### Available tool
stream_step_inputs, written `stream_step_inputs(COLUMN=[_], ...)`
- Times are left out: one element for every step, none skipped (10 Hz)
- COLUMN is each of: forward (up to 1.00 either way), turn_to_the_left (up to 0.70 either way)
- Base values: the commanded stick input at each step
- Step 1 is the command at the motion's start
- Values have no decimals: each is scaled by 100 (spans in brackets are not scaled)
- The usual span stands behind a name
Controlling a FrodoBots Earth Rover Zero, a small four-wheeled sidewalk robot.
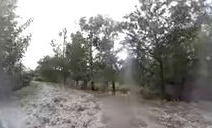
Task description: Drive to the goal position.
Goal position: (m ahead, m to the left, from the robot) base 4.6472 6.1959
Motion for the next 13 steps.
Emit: stream_step_inputs(forward=[60, 60, 60, 60, 60, 60, 60, 60, 60, 60, 60, 60, 60], turn_to_the_left=[6, 13, 15, 15, 15, 15, 15, 15, 15, 15, 15, 15, 15])
